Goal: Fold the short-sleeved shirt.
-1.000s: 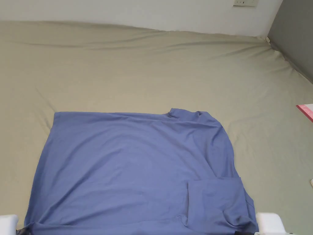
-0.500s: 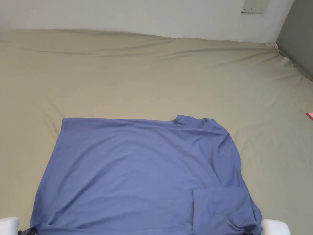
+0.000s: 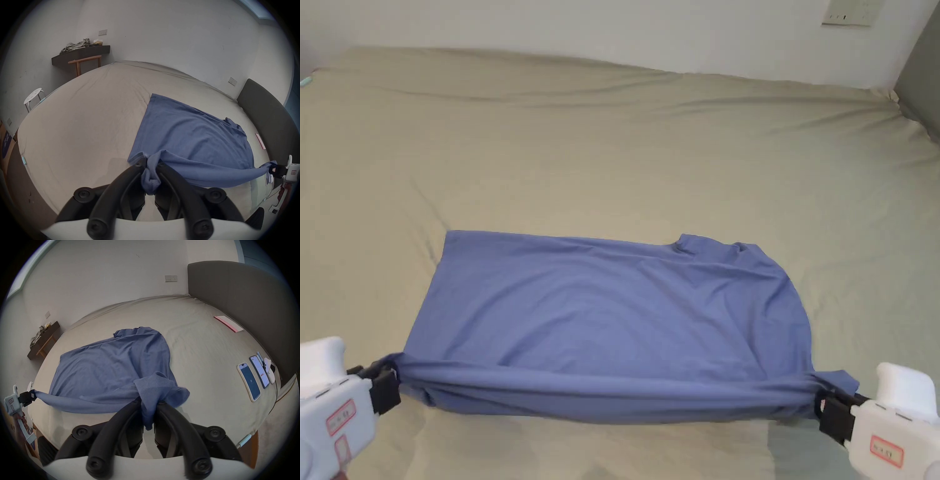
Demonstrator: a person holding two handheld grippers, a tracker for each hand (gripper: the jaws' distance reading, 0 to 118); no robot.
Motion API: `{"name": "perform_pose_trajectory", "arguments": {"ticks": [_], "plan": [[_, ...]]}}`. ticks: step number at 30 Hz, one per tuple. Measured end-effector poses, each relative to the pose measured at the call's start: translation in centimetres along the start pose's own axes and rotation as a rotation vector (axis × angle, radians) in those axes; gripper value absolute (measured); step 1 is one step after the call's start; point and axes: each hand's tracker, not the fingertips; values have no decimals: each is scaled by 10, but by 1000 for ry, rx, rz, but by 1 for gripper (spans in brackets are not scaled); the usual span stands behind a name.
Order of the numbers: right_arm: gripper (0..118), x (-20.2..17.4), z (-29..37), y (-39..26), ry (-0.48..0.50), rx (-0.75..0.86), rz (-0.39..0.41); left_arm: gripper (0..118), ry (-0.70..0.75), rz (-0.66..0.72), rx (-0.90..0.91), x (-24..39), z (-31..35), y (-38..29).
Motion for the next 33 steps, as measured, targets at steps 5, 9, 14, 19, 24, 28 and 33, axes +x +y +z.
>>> {"name": "perform_pose_trajectory", "arguments": {"ticks": [5,9,14,19,24,28,33], "plan": [[15,-9,-46,25,-35,-66,-1,7,20,1,-40,9,-39,16],[15,-11,-90,34,-69,-126,20,7,50,-21,-107,12,-76,19],[15,-11,-137,39,-95,-200,38,7,83,-46,-176,15,-115,16],[16,-7,-156,41,-96,-219,31,8,91,-79,-187,17,-128,26],[99,-4,-145,61,-190,-23,16,92,168,-105,-149,18,-124,49],[101,1,-103,93,-163,117,-39,112,112,-69,49,20,-81,84],[101,-23,-17,118,-124,348,78,112,39,-82,278,38,-6,115]]}}
